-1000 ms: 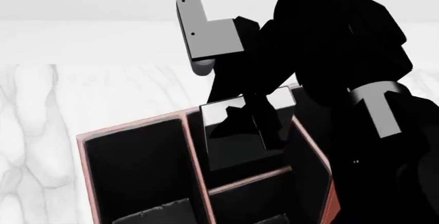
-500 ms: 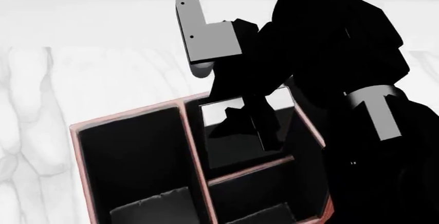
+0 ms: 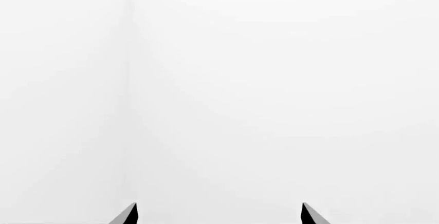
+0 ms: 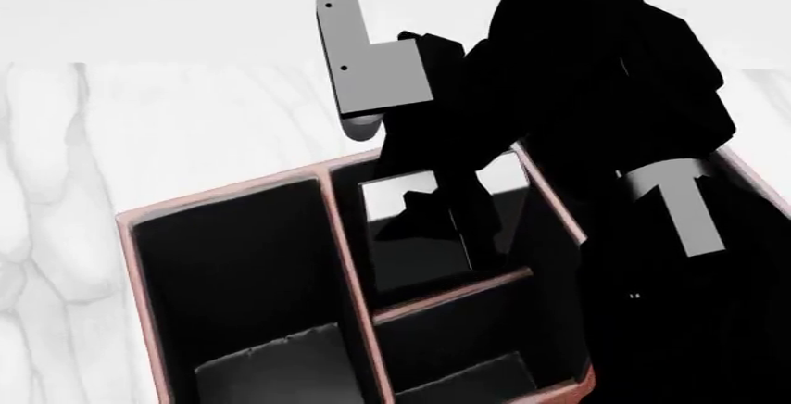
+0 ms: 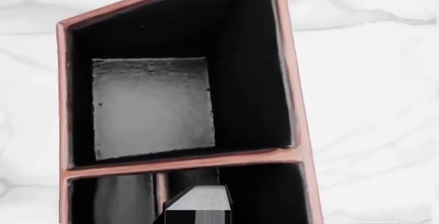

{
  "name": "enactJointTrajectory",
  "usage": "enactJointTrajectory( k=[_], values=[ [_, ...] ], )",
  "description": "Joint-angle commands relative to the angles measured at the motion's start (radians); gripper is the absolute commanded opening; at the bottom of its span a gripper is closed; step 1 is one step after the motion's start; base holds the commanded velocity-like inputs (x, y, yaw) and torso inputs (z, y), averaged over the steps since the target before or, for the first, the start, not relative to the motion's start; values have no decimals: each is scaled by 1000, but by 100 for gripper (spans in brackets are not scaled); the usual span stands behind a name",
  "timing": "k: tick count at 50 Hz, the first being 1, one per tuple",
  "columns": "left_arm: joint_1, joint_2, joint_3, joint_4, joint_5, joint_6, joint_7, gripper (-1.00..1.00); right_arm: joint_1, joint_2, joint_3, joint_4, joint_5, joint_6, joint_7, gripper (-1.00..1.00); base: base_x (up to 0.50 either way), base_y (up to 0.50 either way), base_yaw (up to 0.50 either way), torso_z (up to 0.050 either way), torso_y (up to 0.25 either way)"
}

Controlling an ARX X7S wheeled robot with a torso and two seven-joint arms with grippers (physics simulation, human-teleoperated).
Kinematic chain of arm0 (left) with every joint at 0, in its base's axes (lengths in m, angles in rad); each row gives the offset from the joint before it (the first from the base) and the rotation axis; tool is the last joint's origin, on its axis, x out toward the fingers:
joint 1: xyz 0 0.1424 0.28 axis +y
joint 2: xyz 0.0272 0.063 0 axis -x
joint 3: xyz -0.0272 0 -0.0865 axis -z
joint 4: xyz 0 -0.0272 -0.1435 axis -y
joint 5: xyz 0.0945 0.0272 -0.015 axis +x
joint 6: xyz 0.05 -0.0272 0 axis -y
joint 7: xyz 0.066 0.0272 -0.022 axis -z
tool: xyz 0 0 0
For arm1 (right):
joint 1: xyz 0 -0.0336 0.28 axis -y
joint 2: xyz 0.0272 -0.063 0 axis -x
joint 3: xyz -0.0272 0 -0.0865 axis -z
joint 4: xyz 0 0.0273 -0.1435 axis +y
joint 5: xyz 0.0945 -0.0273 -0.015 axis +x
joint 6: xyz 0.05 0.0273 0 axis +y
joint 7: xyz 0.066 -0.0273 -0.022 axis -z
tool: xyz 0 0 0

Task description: Pick up the book and place it in the front compartment of the caddy.

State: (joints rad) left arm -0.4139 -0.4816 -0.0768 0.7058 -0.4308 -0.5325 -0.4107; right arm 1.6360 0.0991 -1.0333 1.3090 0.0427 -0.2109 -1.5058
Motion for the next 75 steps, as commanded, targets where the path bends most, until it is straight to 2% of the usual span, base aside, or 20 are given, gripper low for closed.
enactJointTrajectory(
  k=[1, 24, 25, 54, 75],
  values=[
    [13, 23, -28, -4, 16, 27, 26, 100, 3, -24, 64, 0, -41, -30, 20, -100, 0, 0, 0, 0, 0],
    [5, 16, -29, 0, 8, 25, 21, 100, -1, -28, 36, 0, -40, 2, 36, -100, 0, 0, 0, 0, 1],
    [5, 16, -29, 1, 8, 24, 21, 100, -1, -30, 28, 0, -46, 22, 37, 100, 0, 0, 0, 0, 0],
    [13, 14, -28, -5, 7, 38, 16, 100, 7, -22, 27, 0, -38, -5, 36, 100, 0, 0, 0, 0, 0],
    [2, 8, -29, 6, -7, 25, 9, 100, 252, 27, 76, -1, -33, -42, 96, 100, 0, 0, 0, 0, 0]
  ],
)
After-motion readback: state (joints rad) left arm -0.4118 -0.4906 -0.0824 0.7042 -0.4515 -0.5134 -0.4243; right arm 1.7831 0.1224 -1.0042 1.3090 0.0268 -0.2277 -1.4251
